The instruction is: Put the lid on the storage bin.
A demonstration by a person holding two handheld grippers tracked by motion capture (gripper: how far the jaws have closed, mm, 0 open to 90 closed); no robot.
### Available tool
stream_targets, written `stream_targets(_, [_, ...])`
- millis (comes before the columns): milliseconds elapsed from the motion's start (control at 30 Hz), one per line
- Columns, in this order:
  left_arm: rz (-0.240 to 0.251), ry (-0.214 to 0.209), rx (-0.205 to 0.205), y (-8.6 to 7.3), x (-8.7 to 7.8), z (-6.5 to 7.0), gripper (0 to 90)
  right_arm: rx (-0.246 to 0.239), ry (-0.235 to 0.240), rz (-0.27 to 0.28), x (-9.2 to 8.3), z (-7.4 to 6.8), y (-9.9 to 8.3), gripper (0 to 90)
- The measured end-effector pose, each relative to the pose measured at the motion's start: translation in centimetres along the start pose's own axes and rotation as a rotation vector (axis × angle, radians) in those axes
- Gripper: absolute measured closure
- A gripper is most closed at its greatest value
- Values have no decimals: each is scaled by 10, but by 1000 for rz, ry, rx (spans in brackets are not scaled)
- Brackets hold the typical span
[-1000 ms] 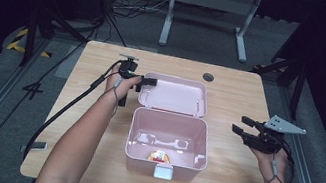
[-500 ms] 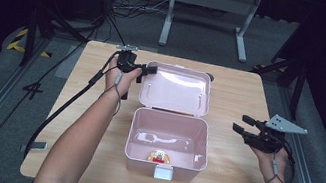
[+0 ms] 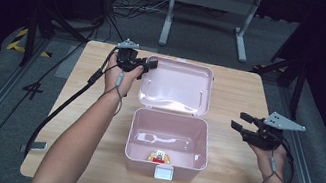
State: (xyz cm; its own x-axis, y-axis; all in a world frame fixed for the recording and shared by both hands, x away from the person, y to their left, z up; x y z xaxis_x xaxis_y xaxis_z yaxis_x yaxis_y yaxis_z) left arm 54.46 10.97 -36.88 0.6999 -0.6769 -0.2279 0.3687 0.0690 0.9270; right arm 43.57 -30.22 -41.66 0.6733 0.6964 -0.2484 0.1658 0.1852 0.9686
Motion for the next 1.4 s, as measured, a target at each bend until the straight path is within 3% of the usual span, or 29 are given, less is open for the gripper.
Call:
stream_targets(167, [19, -18, -3, 8, -8, 5, 703, -6, 8, 0, 3, -3, 2, 463])
stream_targets(433, [41, -3, 59, 21, -20, 23, 710, -9, 12, 1, 5, -4, 3, 466])
stream_targets(767, [105, 25, 139, 26, -35, 42, 707, -14, 17, 6, 6, -5, 6, 469])
stream_targets(933, [121, 26, 160, 27, -40, 47, 707, -14, 22, 8, 7, -6, 6, 470])
stream_targets(1067, [140, 33, 214, 27, -46, 54, 705, -15, 22, 10, 7, -6, 6, 471])
stream_targets(1400, [160, 26, 229, 28, -63, 69, 712, -17, 26, 4, 7, -8, 6, 473])
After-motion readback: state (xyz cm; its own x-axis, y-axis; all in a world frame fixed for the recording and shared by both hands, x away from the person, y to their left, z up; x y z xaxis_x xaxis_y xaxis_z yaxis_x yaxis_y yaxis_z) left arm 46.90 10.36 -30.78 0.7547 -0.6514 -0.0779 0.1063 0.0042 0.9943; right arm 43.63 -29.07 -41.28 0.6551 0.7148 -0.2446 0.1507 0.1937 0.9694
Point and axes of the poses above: each handheld gripper's, and its own axes: x roughly forward along the jaws, y roughly out of its top, z roughly to its right, the point moved 4 cm from there along x, roughly forward along the jaws, and after that the axes turned 8 degrees about z, right-handed, at the moved point
